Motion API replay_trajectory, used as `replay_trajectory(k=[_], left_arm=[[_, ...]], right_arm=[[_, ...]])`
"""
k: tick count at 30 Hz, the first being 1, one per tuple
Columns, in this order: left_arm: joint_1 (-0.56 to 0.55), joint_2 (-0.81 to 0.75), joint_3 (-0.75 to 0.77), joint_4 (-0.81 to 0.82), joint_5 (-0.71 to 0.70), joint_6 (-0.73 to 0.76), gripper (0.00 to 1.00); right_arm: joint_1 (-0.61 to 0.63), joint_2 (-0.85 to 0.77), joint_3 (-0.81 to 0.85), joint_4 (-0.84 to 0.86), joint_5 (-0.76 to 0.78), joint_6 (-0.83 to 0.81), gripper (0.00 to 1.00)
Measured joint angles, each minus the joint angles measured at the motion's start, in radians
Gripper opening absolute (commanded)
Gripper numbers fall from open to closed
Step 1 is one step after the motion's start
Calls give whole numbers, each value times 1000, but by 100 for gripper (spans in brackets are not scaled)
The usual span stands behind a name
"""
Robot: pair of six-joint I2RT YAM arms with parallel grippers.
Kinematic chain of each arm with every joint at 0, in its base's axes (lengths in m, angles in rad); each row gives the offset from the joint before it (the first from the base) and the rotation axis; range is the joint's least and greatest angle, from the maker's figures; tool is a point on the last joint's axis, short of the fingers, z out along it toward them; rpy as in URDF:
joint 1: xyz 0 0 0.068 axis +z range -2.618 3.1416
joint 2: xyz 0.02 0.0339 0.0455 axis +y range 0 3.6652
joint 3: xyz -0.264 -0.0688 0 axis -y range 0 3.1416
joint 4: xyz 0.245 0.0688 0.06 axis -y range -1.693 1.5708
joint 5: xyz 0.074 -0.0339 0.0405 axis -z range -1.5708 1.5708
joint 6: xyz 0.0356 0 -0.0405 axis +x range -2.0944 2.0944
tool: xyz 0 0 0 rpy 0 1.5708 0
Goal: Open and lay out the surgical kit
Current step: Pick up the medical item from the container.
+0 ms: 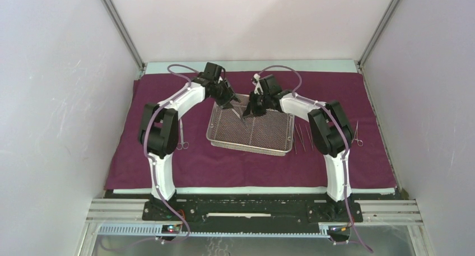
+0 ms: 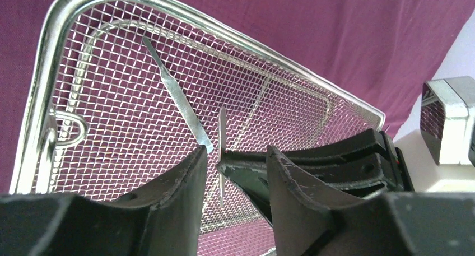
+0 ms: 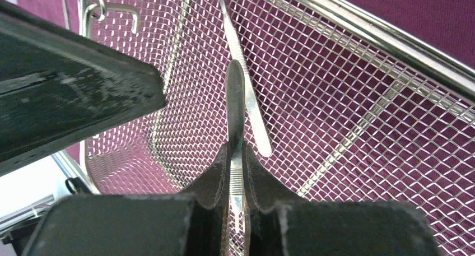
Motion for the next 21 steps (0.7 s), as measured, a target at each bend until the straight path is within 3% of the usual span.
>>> replay_trajectory(k=[4,21], left_arm=[[-4,27,31,-19,-15,2,41],[-17,91,68,-42,-36,18,40]], right_arm=[[-6,-5,-6,24,-23,19,5],[-30,-13,-29,80,-91,74,5]])
